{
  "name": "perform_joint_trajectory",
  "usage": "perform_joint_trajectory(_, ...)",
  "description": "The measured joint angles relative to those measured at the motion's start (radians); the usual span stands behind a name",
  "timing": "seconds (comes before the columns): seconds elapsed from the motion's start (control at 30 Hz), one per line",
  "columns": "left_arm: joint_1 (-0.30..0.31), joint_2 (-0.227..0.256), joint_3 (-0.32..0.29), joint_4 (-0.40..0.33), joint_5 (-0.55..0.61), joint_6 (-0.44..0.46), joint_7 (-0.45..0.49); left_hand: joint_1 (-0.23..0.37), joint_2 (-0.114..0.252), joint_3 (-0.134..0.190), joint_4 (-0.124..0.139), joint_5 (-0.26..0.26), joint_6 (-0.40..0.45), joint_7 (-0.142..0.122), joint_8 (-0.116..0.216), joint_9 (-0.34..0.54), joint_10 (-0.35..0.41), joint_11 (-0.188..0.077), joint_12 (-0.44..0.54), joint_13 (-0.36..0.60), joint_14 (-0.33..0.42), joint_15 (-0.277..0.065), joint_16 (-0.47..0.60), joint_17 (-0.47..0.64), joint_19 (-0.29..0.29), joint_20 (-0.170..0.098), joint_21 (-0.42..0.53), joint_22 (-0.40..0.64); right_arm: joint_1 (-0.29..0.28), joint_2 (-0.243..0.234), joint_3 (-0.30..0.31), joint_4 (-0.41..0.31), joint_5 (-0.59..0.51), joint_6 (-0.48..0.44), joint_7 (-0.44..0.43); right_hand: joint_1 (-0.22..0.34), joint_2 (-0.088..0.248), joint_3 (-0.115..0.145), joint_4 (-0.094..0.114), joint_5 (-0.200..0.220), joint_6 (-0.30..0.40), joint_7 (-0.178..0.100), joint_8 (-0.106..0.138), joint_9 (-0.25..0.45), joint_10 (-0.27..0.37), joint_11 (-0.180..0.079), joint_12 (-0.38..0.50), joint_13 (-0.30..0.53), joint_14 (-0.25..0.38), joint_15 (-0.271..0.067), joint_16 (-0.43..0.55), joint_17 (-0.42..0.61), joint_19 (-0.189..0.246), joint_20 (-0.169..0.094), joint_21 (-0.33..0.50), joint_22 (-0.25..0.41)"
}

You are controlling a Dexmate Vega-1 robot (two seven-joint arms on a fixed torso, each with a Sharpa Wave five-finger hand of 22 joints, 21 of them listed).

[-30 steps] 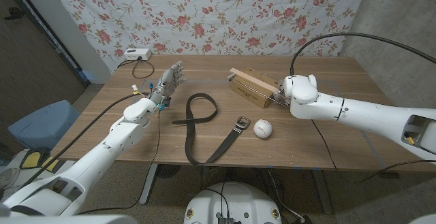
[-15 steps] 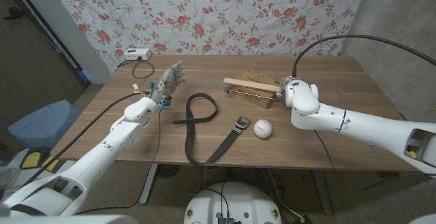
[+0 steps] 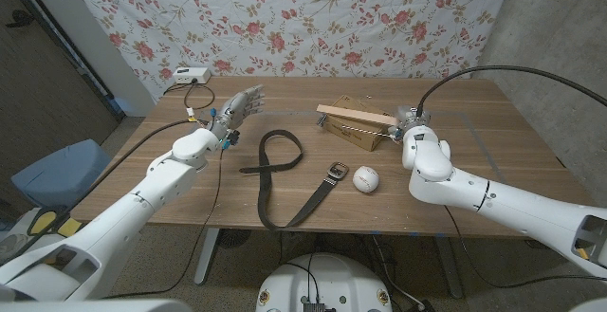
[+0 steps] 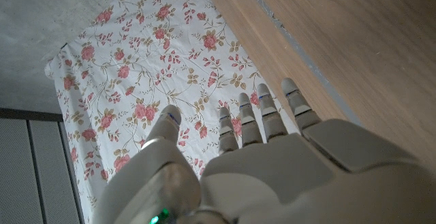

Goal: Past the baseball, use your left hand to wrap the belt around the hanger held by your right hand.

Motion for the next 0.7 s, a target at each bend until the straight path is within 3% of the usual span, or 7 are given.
perform_joint_trajectory(0.07,0.000,0.017,0.004,-0.027,0.013,0.024,0.007,0.028,-0.001,0.003,-0.011,-0.004,0.040,0.004,0.006,0.001,0.035,-0.011,0.011,0.005,0.031,-0.010,0.023,0.011,0.017,-0.006,0.008,0.003,-0.021,0.005,0.017,-0.002,0.003,0.004,-0.035,-0.003,-0.002,0.004,0.004,0.000,0.000,0.000,0.047,0.018,0.000,0.000,0.014,0.016,0.000,0.000,0.012,-0.003,0.001,-0.001,0.015,-0.005)
perform_joint_trajectory(0.13,0.000,0.044,0.012,-0.068,0.040,0.070,0.013,0.055,-0.002,0.001,-0.015,-0.007,0.077,0.006,0.016,0.001,0.063,-0.021,0.015,0.010,0.046,-0.022,0.041,0.022,0.024,-0.009,0.012,0.004,-0.061,0.016,0.049,-0.007,0.008,0.016,-0.102,-0.003,-0.002,0.003,0.006,0.000,0.000,0.000,0.066,0.034,0.000,0.000,0.027,0.027,0.000,0.000,0.023,-0.006,0.004,-0.004,0.023,-0.008)
perform_joint_trajectory(0.43,-0.008,0.146,0.037,-0.208,0.136,0.198,0.009,0.133,0.009,0.011,-0.025,-0.007,0.110,0.004,0.020,0.001,0.077,-0.032,0.015,0.021,0.046,-0.030,0.059,0.041,0.012,-0.001,0.012,0.004,-0.176,0.050,0.148,-0.017,0.032,0.064,-0.300,-0.010,-0.009,0.008,0.016,0.007,-0.015,-0.014,0.086,0.069,-0.012,-0.013,0.056,0.038,0.000,0.000,0.055,-0.003,-0.004,-0.004,0.038,-0.020)
perform_joint_trajectory(0.7,-0.008,0.148,0.037,-0.211,0.202,0.287,-0.023,0.181,-0.027,0.006,-0.030,-0.007,0.106,0.001,0.012,0.006,0.078,-0.052,0.015,0.029,0.039,-0.037,0.073,0.052,0.011,0.000,0.012,0.009,-0.245,0.065,0.211,-0.024,0.033,0.068,-0.308,-0.014,-0.012,0.008,0.025,0.011,-0.020,-0.020,0.095,0.078,-0.012,-0.020,0.083,0.040,0.000,0.000,0.080,-0.003,-0.005,-0.006,0.052,-0.025)
